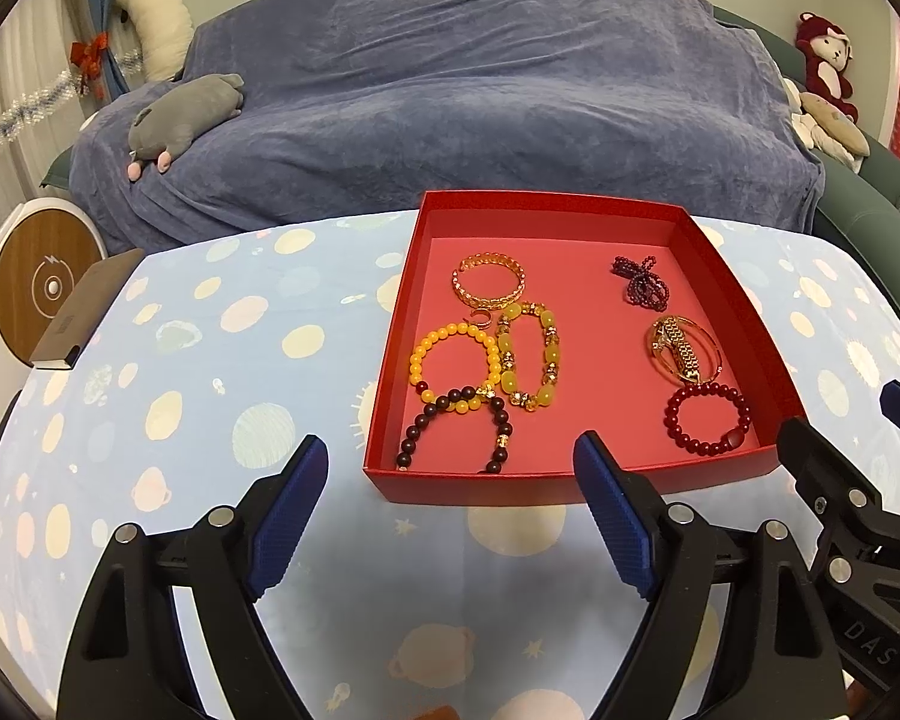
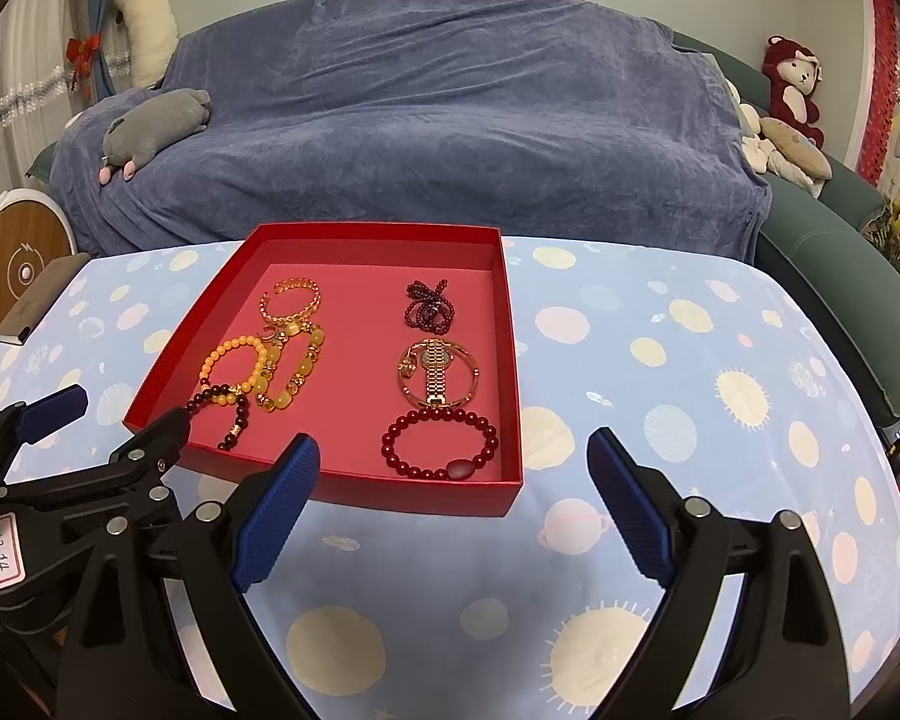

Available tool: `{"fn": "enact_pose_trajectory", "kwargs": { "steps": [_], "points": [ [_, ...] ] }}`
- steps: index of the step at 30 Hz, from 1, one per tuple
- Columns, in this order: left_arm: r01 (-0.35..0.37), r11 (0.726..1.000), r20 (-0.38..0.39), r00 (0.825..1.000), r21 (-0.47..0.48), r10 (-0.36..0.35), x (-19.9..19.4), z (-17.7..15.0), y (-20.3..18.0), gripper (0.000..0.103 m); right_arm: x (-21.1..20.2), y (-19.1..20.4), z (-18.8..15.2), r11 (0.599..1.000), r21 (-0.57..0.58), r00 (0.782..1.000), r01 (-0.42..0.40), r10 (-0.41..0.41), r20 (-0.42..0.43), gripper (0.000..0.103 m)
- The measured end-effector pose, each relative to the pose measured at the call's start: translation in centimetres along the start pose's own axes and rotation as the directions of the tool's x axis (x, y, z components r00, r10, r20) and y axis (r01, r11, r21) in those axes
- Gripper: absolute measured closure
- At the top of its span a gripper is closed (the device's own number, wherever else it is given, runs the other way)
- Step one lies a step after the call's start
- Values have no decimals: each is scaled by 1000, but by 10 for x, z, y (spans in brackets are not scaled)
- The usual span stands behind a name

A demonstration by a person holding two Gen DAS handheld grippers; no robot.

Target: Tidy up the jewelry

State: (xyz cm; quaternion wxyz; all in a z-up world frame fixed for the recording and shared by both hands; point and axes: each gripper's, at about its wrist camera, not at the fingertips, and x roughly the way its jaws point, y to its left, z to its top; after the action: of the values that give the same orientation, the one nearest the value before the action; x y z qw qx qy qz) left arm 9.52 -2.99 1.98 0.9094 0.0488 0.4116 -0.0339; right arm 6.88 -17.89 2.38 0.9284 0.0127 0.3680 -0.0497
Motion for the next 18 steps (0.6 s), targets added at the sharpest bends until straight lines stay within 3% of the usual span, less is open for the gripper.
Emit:
{"fn": "enact_pose_trajectory", "kwargs": {
  "steps": [18],
  "points": [
    [-2,1000,-3,1000,4,2,0,-2,-1,19,-1,-3,-3,1000,3,1000,4,-4,1,15]
  ]
}}
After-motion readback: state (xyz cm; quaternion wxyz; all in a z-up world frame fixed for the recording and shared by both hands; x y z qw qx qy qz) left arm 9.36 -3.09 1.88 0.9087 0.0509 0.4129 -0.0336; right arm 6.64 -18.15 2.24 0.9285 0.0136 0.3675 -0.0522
